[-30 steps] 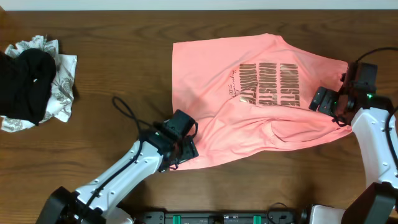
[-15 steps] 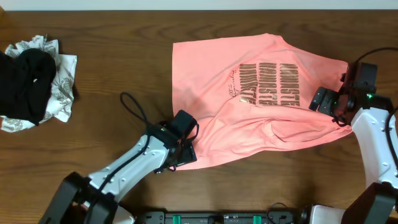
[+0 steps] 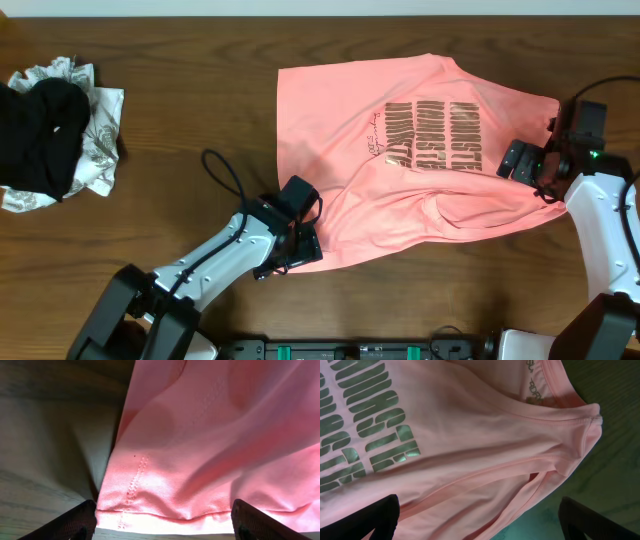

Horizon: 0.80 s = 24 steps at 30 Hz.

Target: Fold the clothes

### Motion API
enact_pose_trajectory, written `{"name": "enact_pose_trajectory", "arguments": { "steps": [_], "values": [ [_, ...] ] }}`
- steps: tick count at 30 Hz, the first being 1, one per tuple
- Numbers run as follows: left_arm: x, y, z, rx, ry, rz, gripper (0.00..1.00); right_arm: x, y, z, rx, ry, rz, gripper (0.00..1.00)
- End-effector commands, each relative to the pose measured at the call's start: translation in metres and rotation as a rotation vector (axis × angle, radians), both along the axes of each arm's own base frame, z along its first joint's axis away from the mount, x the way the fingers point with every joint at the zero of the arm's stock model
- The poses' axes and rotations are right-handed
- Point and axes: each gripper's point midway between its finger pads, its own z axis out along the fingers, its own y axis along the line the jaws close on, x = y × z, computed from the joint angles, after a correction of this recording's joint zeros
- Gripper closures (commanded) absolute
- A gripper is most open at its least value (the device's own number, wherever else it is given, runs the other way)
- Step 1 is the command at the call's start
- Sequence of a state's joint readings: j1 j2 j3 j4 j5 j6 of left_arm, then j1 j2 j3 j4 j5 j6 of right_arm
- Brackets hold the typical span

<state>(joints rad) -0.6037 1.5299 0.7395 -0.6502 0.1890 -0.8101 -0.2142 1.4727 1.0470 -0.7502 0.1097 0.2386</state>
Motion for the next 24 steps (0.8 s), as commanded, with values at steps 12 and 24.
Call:
{"name": "enact_pose_trajectory", "arguments": {
  "steps": [12, 24],
  "values": [
    [0.0013, -0.002, 0.0016, -0.012, 0.003, -0.005, 0.56, -0.0017, -0.0016, -0.0033, -0.004, 0.01, -0.021, 0.01],
    [0.0087, -0.007, 0.0069, -0.028, -0.022, -0.035, 0.94, -0.0017, -0.0019, -0.0032, -0.005, 0.01, -0.022, 0.01]
  ]
}}
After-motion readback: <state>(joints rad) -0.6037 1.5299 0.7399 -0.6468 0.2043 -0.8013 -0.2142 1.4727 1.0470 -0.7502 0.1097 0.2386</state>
